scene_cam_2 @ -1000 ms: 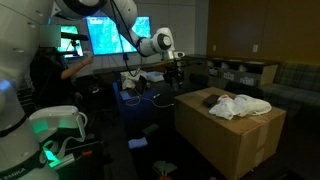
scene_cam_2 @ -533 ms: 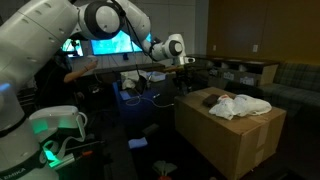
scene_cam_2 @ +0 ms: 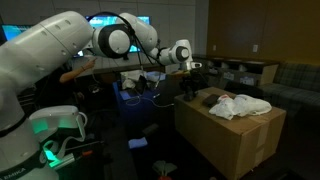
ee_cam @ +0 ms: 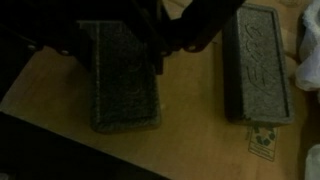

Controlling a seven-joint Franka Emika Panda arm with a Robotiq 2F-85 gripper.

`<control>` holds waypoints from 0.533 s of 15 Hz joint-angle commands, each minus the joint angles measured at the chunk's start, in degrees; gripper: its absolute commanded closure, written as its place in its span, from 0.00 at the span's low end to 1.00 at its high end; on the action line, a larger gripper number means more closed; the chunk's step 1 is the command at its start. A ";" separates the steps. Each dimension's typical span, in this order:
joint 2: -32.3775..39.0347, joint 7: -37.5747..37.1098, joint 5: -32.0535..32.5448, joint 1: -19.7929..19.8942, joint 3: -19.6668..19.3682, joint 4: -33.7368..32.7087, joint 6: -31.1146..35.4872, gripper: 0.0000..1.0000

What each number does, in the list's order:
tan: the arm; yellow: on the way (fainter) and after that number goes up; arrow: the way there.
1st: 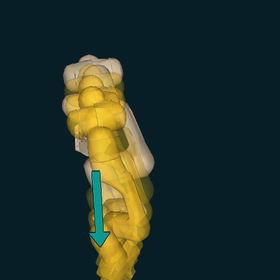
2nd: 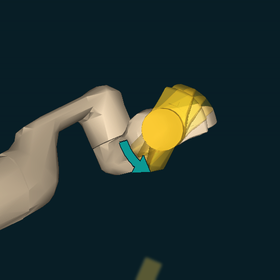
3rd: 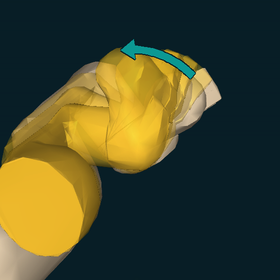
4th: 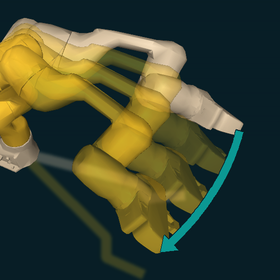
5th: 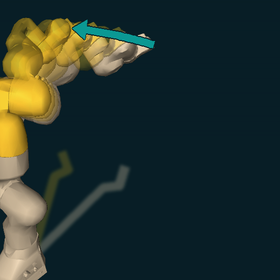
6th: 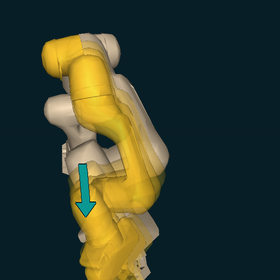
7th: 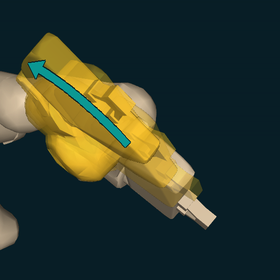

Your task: Switch between the objects on the box and on the table one by one

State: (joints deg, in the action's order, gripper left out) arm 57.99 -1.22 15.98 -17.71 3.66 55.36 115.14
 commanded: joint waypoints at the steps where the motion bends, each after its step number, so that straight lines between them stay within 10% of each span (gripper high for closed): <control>1: 3.47 1.13 -1.72 -0.37 -0.85 -7.54 -3.26 0.16; 8: -6.19 3.53 -3.00 2.41 2.89 -0.04 -5.99 0.00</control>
State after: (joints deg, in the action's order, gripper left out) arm 57.90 -0.58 15.44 -17.26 4.30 51.09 111.47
